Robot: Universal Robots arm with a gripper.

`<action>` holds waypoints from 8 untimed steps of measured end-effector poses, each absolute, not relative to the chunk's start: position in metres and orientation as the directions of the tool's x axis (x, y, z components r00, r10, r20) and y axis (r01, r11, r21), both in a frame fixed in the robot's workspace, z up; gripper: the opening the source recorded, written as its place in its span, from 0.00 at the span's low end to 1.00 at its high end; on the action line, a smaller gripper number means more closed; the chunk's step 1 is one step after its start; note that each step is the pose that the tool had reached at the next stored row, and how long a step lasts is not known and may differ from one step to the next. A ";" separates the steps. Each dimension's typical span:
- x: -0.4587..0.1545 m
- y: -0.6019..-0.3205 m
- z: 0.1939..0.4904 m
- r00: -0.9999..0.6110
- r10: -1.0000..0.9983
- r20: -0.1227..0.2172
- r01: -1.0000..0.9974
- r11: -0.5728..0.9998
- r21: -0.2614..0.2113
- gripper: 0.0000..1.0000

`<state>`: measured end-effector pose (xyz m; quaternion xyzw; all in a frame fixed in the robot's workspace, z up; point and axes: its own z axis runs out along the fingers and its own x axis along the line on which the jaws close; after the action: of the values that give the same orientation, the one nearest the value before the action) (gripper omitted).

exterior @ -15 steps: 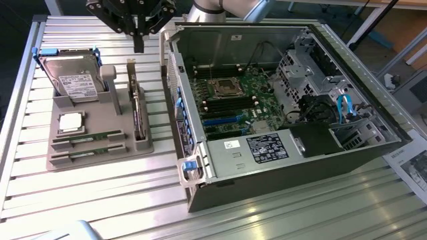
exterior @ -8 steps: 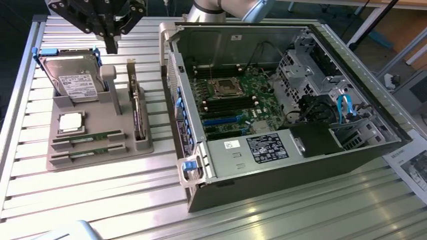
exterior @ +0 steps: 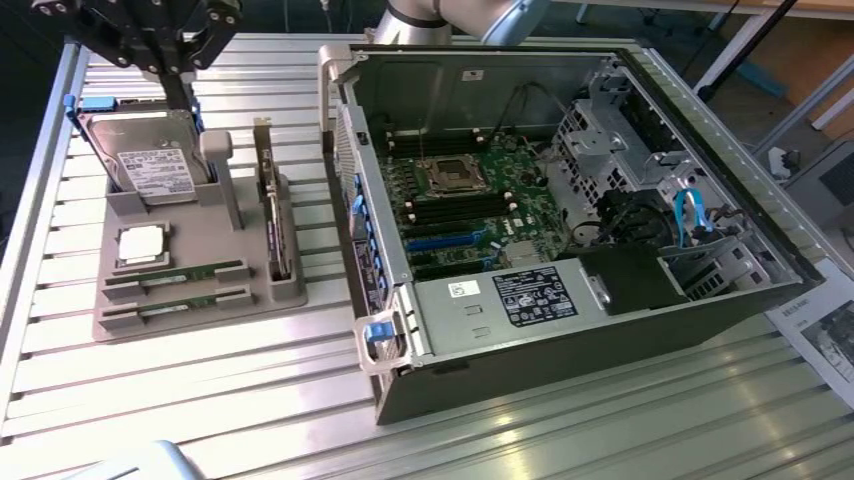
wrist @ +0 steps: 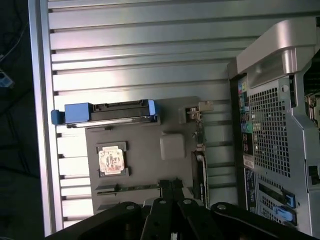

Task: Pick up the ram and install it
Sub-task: 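Reach for the ram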

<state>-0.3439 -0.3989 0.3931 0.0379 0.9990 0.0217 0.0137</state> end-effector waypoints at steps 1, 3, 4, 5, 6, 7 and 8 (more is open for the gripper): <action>-0.347 -0.399 0.393 -0.997 0.076 -0.026 0.075 0.996 0.044 0.10; -0.358 -0.399 0.393 -0.997 0.076 -0.026 0.075 0.996 0.045 0.10; -0.361 -0.399 0.393 -0.997 0.076 -0.026 0.075 0.996 0.044 0.10; -0.365 -0.399 0.393 -0.997 0.076 -0.026 0.075 0.996 0.044 0.10; -0.369 -0.399 0.393 -0.997 0.076 -0.026 0.075 0.996 0.044 0.10; -0.369 -0.399 0.393 -0.997 0.076 -0.026 0.075 0.996 0.044 0.10; -0.369 -0.399 0.393 -0.997 0.076 -0.026 0.075 0.996 0.044 0.10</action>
<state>-0.3686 -0.3989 0.3930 0.0379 0.9990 0.0217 0.0138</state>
